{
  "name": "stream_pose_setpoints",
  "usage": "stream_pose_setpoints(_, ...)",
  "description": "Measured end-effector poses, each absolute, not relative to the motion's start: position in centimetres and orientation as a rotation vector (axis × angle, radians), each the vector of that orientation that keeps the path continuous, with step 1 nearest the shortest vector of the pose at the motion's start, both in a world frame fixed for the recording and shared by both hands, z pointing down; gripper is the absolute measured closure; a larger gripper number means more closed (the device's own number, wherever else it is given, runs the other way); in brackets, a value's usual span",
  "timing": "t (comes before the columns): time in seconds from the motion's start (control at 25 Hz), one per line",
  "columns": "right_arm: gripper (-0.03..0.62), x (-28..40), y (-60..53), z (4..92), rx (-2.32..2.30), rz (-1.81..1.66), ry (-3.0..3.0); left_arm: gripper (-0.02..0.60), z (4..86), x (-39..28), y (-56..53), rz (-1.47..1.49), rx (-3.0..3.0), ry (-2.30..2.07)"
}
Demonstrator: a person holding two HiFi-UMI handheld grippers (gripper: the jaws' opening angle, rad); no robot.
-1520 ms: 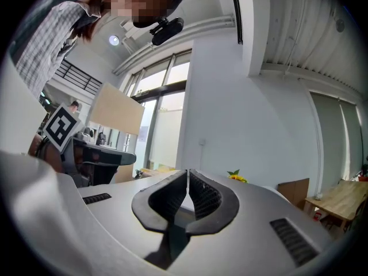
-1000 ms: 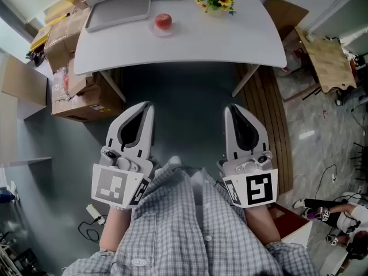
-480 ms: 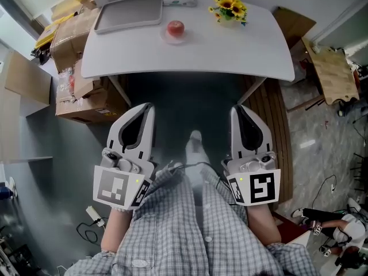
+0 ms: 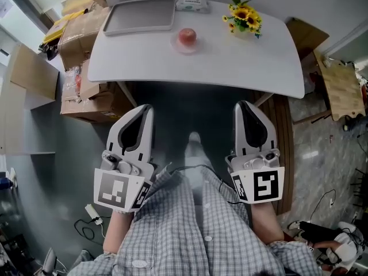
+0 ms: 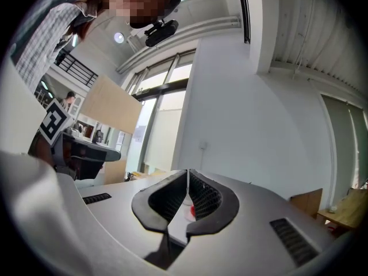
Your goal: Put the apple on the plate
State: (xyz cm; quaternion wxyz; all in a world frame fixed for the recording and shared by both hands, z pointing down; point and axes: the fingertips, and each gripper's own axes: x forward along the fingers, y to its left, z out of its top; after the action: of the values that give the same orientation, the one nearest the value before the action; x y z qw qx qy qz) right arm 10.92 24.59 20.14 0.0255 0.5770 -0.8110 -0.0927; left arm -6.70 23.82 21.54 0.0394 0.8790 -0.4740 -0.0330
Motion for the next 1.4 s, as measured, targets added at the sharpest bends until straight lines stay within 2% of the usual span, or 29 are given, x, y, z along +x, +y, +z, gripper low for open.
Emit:
stream_pose_setpoints(0.8,0.568,13.6,8.2,21.0,1.501,-0.236,-2.682,0.574,21.4,-2.8,9.2,-0.097,2.582,-1.619)
stream_pose_setpoints(1.0,0.568,13.2,6.2,21.2,1.406,-0.375,-2.658,0.574,21.6,-2.4,6.9,-0.101,2.544,-1.653)
stream_pose_setpoints(1.4,0.568,13.1,4.1,21.6,1.345,-0.365,-2.688,0.574,21.6,-1.4,4.3,-0.083,2.529,-1.659)
